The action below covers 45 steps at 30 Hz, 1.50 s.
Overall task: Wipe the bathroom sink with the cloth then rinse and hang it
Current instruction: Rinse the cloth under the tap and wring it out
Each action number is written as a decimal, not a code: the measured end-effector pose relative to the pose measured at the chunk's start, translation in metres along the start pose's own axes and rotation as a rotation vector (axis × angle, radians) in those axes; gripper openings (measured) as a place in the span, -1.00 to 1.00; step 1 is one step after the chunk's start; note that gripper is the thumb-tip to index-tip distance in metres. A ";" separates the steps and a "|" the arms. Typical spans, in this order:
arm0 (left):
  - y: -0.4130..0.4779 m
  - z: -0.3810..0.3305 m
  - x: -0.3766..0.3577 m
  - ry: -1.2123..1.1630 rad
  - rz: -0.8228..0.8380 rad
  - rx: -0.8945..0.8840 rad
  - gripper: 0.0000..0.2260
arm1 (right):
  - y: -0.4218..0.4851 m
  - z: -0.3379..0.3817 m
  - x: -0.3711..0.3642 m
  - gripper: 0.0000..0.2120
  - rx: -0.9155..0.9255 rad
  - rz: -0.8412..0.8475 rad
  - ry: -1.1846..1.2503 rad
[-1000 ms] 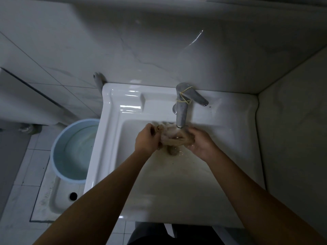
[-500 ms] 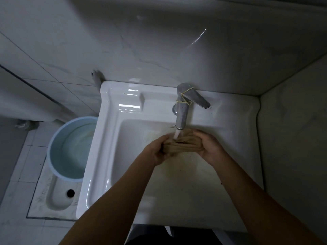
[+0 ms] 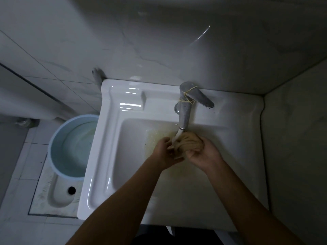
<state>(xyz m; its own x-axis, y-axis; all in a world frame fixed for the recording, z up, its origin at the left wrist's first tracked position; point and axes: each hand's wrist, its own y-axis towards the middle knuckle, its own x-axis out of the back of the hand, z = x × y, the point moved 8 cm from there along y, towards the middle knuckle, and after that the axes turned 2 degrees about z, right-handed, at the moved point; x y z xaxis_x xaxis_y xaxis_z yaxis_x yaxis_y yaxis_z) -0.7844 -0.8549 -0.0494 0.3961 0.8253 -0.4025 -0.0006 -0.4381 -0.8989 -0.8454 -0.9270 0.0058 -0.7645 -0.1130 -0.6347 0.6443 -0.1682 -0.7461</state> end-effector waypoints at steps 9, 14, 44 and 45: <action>0.003 -0.030 0.017 0.417 -0.092 -0.195 -0.83 | -0.002 0.081 0.083 -0.80 0.482 -0.643 -0.742; -0.005 -0.061 0.038 0.717 -0.254 -0.387 -0.65 | 0.012 0.079 0.088 -0.72 0.475 -0.616 -0.632; 0.023 -0.033 0.021 0.400 -0.261 -0.089 -0.88 | 0.062 -0.023 0.064 -0.71 -0.021 -0.533 -0.277; 0.024 -0.032 0.021 0.426 -0.268 -0.111 -0.87 | 0.069 -0.022 0.073 -0.66 -0.018 -0.539 -0.347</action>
<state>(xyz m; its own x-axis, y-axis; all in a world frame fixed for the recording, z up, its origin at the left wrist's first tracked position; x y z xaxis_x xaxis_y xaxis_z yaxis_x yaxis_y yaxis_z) -0.7470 -0.8592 -0.0735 0.7082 0.7052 -0.0333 0.2403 -0.2852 -0.9279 -0.8562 -0.9256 -0.0963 -0.9419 -0.3285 -0.0700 0.1658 -0.2735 -0.9475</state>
